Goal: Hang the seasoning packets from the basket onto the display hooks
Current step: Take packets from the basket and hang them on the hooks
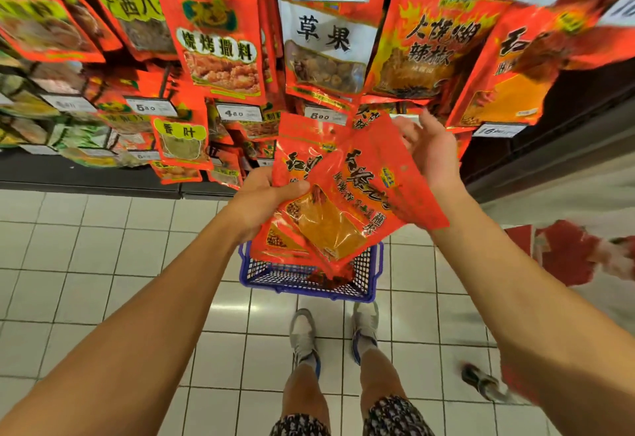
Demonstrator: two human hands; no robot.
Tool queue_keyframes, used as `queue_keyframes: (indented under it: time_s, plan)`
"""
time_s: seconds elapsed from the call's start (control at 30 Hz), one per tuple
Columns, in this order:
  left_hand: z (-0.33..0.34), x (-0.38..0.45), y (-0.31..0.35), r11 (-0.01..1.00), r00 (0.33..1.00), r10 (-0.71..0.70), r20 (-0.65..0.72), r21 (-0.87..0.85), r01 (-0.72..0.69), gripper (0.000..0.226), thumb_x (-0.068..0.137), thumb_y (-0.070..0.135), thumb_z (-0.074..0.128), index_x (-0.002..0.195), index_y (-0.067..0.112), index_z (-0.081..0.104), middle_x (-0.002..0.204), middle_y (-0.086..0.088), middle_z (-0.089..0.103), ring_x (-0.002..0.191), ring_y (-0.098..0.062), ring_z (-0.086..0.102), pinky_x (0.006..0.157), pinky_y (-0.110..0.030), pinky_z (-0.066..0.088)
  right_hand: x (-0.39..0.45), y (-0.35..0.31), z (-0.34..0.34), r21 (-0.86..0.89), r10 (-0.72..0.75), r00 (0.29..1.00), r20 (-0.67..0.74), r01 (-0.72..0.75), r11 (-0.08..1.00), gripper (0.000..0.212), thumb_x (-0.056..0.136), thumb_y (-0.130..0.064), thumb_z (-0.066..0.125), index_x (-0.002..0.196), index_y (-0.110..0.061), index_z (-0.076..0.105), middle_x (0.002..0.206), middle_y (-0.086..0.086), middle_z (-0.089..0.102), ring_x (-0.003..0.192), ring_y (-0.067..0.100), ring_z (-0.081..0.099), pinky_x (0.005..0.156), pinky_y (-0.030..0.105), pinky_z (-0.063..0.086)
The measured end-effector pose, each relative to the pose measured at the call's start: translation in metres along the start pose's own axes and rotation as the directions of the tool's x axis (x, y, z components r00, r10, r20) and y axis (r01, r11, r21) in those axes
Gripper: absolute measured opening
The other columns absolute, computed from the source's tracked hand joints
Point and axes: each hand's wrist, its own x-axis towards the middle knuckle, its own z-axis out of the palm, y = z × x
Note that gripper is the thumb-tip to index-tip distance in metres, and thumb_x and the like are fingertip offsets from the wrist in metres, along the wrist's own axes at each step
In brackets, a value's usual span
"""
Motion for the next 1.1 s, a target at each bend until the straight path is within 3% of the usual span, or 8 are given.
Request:
queue_keyframes:
  time_s: [0.07,0.13,0.27,0.33,0.5,0.8,0.97,1.1]
  plan:
    - [-0.004,-0.009,0.011,0.997,0.998,0.028,-0.064,-0.074,-0.033,0.012,0.091,0.011,0.071,0.103,0.011,0.073,0.097,-0.012,0.078,0.084,-0.026,0.076,0.071,-0.038,0.061,-0.019,-0.010,-0.011,0.117,-0.009,0.997,0.072,0.001,0.993,0.051,0.105,-0.047,0.040,0.089,-0.008,0.069,0.092,0.011,0.077,0.079,0.026,0.074,0.073,0.032,0.060]
    - [-0.004,-0.019,0.029,0.987,0.991,0.056,-0.123,-0.141,-0.074,0.018,0.088,0.013,0.073,0.106,0.010,0.071,0.099,-0.014,0.077,0.085,-0.028,0.075,0.073,-0.040,0.061,-0.043,-0.021,-0.023,0.135,-0.013,0.981,0.192,-0.013,0.991,0.060,0.100,-0.060,0.039,0.105,-0.012,0.075,0.121,0.015,0.069,0.112,0.033,0.066,0.104,0.048,0.051]
    - [0.006,-0.041,0.077,0.968,0.980,0.138,-0.144,-0.191,-0.165,0.020,0.082,0.016,0.076,0.101,0.014,0.073,0.100,-0.014,0.078,0.084,-0.028,0.075,0.076,-0.042,0.061,-0.086,-0.035,-0.007,0.031,-0.142,0.918,0.371,0.141,0.990,0.047,0.081,-0.066,0.068,0.099,-0.023,0.076,0.094,0.001,0.075,0.082,0.015,0.069,0.073,0.029,0.056]
    - [0.013,-0.054,0.102,0.957,0.970,0.200,-0.141,-0.185,-0.224,0.011,0.087,0.012,0.073,0.097,0.016,0.074,0.095,-0.011,0.079,0.080,-0.026,0.076,0.073,-0.041,0.060,-0.099,-0.048,0.017,-0.037,-0.291,0.906,0.309,0.317,0.948,0.046,0.073,-0.051,0.085,0.104,-0.020,0.071,0.099,0.009,0.071,0.088,0.022,0.066,0.074,0.035,0.055]
    - [0.030,-0.102,0.163,0.897,0.905,0.413,-0.102,-0.127,-0.424,0.015,0.085,0.019,0.076,0.101,0.017,0.075,0.094,-0.009,0.078,0.083,-0.025,0.075,0.073,-0.040,0.061,-0.158,-0.101,0.073,-0.137,-0.649,0.755,0.095,0.655,0.743,0.023,0.072,-0.023,0.082,0.095,-0.020,0.078,0.104,0.008,0.077,0.101,0.033,0.072,0.095,0.060,0.055]
    - [0.062,-0.160,0.308,0.726,0.729,0.675,-0.115,-0.068,-0.684,0.008,0.092,0.026,0.070,0.088,0.025,0.077,0.086,0.004,0.076,0.077,-0.016,0.070,0.079,-0.041,0.058,-0.262,-0.261,0.067,-0.098,-0.847,0.518,0.121,0.855,0.509,0.013,0.077,-0.004,0.077,0.078,-0.016,0.080,0.081,-0.001,0.078,0.071,0.015,0.073,0.066,0.031,0.059]
    - [0.101,-0.170,0.376,0.653,0.673,0.729,-0.125,-0.167,-0.739,0.021,0.093,0.007,0.064,0.112,0.012,0.071,0.104,-0.012,0.077,0.086,-0.027,0.072,0.081,-0.047,0.059,-0.278,-0.346,0.050,-0.262,-0.942,0.335,0.035,0.912,0.315,0.011,0.079,-0.027,0.082,0.071,-0.034,0.080,0.072,-0.014,0.076,0.065,-0.001,0.069,0.057,0.020,0.053]
    - [0.140,-0.168,0.407,0.593,0.617,0.780,-0.106,-0.188,-0.783,0.026,0.097,0.015,0.064,0.122,0.017,0.067,0.112,-0.010,0.076,0.096,-0.028,0.074,0.080,-0.049,0.061,-0.254,-0.407,0.041,-0.333,-0.937,0.348,-0.006,0.883,0.330,0.008,0.077,-0.034,0.084,0.073,-0.028,0.079,0.078,-0.007,0.078,0.073,0.010,0.075,0.069,0.035,0.060]
